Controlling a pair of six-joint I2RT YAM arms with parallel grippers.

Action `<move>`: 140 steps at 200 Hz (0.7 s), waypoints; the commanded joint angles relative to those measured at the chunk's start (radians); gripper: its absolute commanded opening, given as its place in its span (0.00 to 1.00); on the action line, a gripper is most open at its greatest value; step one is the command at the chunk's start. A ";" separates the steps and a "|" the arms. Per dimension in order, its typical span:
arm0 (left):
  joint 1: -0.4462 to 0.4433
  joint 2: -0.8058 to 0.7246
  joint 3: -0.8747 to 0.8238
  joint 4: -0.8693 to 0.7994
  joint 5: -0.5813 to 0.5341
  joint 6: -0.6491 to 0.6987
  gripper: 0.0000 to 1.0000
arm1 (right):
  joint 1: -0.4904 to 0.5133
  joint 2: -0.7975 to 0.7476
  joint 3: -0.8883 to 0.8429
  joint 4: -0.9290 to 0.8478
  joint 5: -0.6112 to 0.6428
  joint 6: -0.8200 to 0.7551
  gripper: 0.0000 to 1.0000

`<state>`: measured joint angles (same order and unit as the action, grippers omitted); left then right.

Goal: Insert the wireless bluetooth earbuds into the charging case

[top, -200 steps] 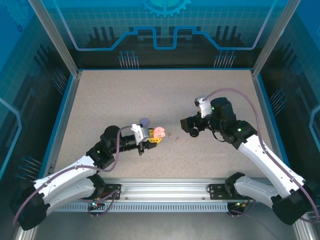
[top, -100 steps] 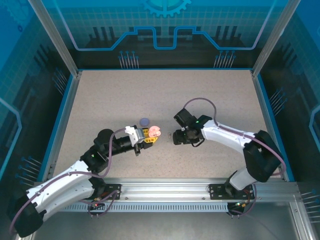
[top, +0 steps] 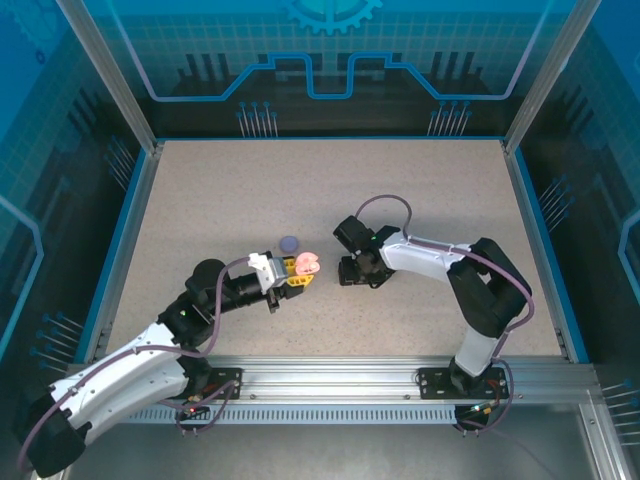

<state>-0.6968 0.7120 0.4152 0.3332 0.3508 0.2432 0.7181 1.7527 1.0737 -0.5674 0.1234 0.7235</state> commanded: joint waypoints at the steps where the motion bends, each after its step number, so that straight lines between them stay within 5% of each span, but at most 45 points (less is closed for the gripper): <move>1: -0.009 -0.014 -0.004 -0.008 -0.018 0.018 0.01 | -0.010 0.029 0.029 0.004 0.006 0.018 0.52; 140: -0.009 -0.006 -0.001 -0.012 -0.019 0.021 0.02 | -0.019 0.093 0.073 0.021 -0.034 -0.010 0.43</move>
<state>-0.6968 0.7120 0.4152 0.3187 0.3439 0.2432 0.7078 1.8198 1.1160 -0.5678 0.1192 0.7254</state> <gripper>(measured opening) 0.208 0.438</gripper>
